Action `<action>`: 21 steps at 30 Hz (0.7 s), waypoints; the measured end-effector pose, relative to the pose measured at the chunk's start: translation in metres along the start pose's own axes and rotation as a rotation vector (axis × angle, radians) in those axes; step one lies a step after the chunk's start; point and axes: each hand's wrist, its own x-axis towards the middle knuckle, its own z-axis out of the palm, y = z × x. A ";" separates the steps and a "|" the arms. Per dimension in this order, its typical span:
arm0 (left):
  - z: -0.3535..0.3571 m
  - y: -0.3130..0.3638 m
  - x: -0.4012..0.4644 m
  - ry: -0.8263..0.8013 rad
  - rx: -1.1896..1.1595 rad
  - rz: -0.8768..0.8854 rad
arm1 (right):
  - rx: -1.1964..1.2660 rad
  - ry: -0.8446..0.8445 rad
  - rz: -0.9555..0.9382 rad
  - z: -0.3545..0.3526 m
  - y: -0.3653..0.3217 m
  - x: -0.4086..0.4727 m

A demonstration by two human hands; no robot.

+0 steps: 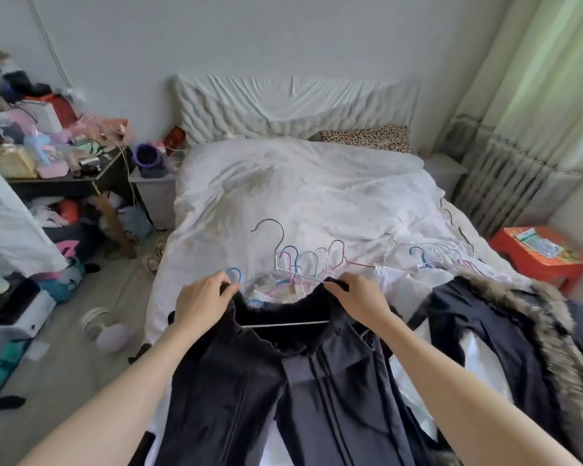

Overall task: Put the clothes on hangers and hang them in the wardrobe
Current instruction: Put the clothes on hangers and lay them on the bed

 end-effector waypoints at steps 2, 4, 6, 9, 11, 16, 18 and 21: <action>0.023 -0.008 0.021 -0.005 0.029 -0.023 | 0.000 -0.028 0.038 0.025 0.012 0.025; 0.037 -0.011 0.039 -0.007 0.023 -0.039 | 0.000 -0.024 0.056 0.041 0.020 0.042; 0.046 -0.010 0.050 -0.070 -0.002 -0.025 | -0.021 -0.037 0.045 0.050 0.026 0.049; 0.064 -0.001 0.046 -0.132 -0.027 0.043 | -0.055 -0.013 0.007 0.054 0.039 0.041; 0.078 0.011 0.028 -0.089 -0.079 0.148 | -0.095 0.035 -0.040 0.051 0.049 0.024; 0.116 0.065 -0.043 -0.199 -0.082 0.316 | -0.173 0.038 0.036 0.034 0.091 -0.050; 0.128 0.093 -0.075 -0.243 -0.095 0.387 | -0.174 0.050 0.092 0.027 0.113 -0.091; 0.136 0.138 -0.116 -0.277 -0.168 0.424 | -0.151 0.121 0.193 0.015 0.146 -0.160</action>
